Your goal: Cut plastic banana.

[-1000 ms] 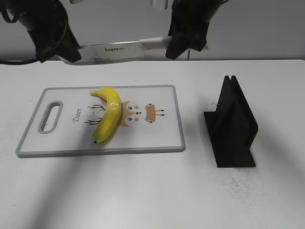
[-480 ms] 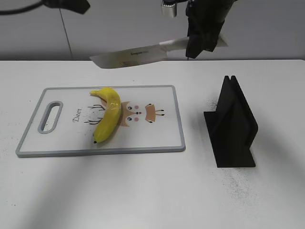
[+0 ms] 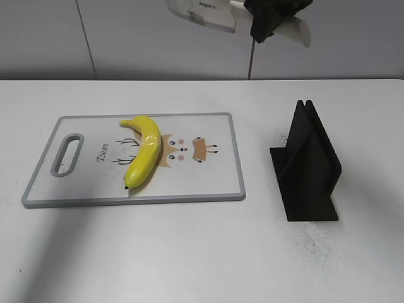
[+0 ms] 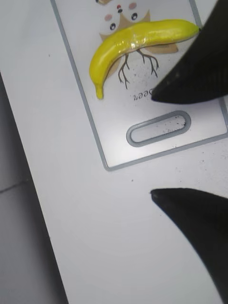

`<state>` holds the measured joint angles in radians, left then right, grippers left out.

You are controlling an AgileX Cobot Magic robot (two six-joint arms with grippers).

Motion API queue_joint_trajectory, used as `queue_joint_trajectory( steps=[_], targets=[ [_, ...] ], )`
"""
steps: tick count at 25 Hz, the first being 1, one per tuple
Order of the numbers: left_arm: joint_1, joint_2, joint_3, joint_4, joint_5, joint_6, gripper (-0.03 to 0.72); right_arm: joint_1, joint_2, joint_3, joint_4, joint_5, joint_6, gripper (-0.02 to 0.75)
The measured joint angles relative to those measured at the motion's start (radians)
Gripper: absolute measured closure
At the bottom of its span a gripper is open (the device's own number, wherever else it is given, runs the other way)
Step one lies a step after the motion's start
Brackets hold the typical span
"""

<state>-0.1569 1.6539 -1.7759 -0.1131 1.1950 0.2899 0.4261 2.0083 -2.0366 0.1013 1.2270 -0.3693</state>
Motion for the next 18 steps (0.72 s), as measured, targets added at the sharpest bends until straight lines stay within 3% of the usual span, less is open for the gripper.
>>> queue_joint_trajectory(
  steps=[3,8,13,18],
  targets=[
    [0.017,-0.004,0.003,0.040,0.018,-0.054,0.150,0.000,-0.024,0.000,0.004,0.001,0.165,0.580],
    [0.020,-0.076,0.097,0.020,0.022,-0.097,0.150,0.006,-0.103,0.076,0.060,0.000,0.328,0.580],
    [0.020,-0.210,0.287,0.033,0.024,-0.103,0.150,0.025,-0.246,0.298,0.084,-0.006,0.385,0.580],
    [0.020,-0.376,0.485,0.048,0.024,-0.106,0.150,0.026,-0.405,0.550,0.083,-0.134,0.425,0.580]
  ],
)
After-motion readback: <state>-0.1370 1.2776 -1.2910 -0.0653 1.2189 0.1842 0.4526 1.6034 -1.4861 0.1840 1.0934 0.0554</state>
